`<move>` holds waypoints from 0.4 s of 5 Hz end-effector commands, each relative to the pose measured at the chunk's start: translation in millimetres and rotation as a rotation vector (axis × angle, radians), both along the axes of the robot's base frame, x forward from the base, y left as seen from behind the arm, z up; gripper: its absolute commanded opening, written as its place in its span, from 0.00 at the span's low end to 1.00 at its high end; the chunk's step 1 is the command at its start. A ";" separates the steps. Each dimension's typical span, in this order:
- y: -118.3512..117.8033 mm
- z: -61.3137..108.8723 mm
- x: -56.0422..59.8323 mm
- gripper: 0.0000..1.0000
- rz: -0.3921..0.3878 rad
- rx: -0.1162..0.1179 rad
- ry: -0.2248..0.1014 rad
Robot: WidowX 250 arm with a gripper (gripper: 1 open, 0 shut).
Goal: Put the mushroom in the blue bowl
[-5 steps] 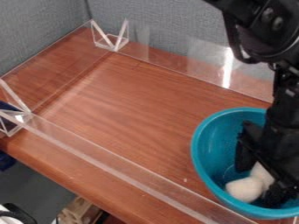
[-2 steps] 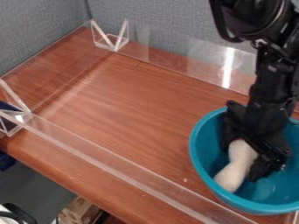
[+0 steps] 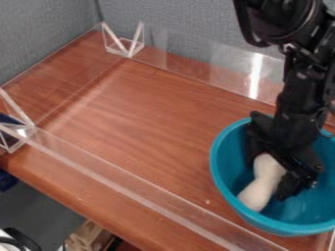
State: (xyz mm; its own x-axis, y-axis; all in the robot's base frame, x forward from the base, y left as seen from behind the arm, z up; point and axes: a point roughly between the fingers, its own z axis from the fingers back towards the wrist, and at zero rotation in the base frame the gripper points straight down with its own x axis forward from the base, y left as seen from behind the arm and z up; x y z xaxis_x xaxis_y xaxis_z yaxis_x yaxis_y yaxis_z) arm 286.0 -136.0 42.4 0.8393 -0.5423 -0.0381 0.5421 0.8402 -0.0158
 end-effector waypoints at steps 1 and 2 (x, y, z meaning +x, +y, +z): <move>-0.1 28.5 10.9 1.00 0.029 -0.029 -0.084; -0.4 33.9 10.7 1.00 0.038 -0.031 -0.098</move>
